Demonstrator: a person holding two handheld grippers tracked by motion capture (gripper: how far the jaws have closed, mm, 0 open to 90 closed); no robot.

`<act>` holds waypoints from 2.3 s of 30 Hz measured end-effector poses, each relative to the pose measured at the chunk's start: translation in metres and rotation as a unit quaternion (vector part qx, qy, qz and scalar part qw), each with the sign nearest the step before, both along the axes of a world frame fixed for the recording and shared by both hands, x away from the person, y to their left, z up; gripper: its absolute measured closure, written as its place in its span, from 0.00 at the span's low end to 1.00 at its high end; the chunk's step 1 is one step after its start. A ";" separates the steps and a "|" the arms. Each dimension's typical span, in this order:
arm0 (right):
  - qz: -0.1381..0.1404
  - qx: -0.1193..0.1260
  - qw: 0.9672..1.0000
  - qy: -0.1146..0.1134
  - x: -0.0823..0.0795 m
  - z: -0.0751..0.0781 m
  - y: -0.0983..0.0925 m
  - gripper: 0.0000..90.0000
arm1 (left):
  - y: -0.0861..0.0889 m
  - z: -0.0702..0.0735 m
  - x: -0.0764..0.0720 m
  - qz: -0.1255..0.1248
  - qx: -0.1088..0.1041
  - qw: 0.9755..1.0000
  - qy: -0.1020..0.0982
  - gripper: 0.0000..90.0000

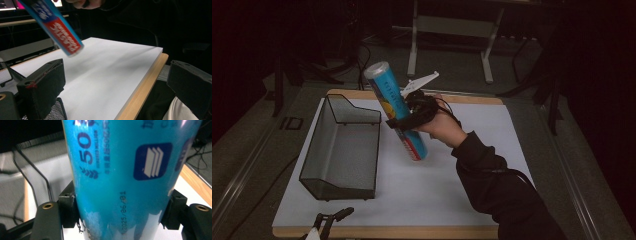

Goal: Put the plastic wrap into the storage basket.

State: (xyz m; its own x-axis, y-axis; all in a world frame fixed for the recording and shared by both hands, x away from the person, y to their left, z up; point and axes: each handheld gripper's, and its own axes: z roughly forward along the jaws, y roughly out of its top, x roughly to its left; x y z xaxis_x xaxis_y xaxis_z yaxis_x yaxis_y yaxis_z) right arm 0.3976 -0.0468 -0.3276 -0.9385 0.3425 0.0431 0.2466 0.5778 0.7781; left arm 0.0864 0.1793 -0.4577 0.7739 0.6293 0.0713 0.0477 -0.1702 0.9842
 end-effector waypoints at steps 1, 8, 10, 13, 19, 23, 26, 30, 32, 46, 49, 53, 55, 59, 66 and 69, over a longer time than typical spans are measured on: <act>-0.004 0.010 1.000 0.002 -0.001 0.002 0.003 0.35 | 0.000 0.000 0.000 0.001 0.001 1.000 -0.001 0.03; -0.019 0.059 0.998 0.016 -0.004 0.012 0.028 0.35 | 0.001 0.001 -0.001 0.002 0.002 1.000 -0.003 0.03; -0.026 0.080 0.996 0.026 -0.005 0.013 0.040 0.35 | 0.001 0.001 -0.001 0.002 0.000 1.000 -0.003 0.03; -0.033 0.097 0.994 0.038 -0.004 0.012 0.051 0.35 | 0.001 0.001 -0.002 0.001 -0.001 1.000 -0.004 0.03; -0.051 0.132 0.987 0.073 0.000 0.006 0.066 0.35 | 0.001 0.001 -0.002 -0.001 -0.001 1.000 -0.003 0.03; -0.081 0.148 0.982 0.088 0.002 -0.004 0.074 0.35 | 0.001 0.001 -0.002 -0.001 0.000 1.000 -0.004 0.03; -0.097 0.160 0.976 0.116 0.004 -0.015 0.080 0.35 | 0.001 0.000 -0.002 -0.001 0.000 1.000 -0.003 0.03; -0.110 0.165 0.969 0.149 0.008 -0.034 0.088 0.35 | 0.001 0.000 -0.002 -0.001 0.001 1.000 -0.003 0.03; -0.116 0.157 0.967 0.164 0.009 -0.043 0.092 0.35 | 0.001 0.000 -0.002 -0.001 0.001 1.000 -0.005 0.03; -0.127 0.089 0.957 0.244 0.005 -0.089 0.105 0.35 | 0.002 0.000 -0.003 -0.004 0.001 1.000 -0.003 0.03; -0.135 0.078 0.954 0.255 0.005 -0.095 0.106 0.35 | 0.001 0.000 -0.003 -0.006 0.003 1.000 -0.001 0.03; -0.146 0.074 0.949 0.270 0.008 -0.105 0.109 0.35 | 0.001 0.000 -0.003 -0.005 0.002 1.000 -0.002 0.03; -0.156 0.074 0.945 0.277 0.009 -0.107 0.109 0.35 | 0.002 0.000 -0.002 -0.004 0.002 1.000 -0.003 0.03; -0.185 0.086 0.938 0.280 0.011 -0.114 0.110 0.35 | 0.001 0.000 -0.002 -0.005 0.003 1.000 0.000 0.03; -0.215 0.105 0.935 0.262 0.010 -0.123 0.116 0.35 | 0.001 -0.001 -0.002 -0.008 0.004 1.000 0.001 0.03; -0.232 0.105 0.937 0.240 0.008 -0.127 0.122 0.35 | 0.000 -0.001 -0.002 -0.009 0.006 1.000 0.002 0.03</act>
State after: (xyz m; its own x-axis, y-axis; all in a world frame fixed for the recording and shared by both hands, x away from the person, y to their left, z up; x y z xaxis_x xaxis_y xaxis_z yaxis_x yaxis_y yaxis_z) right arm 0.4059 0.0748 -0.4549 -0.5461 0.6450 0.5345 0.7842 0.1693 0.5970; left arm 0.0844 0.1793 -0.4586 0.7850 0.6148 0.0760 0.0484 -0.1831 0.9819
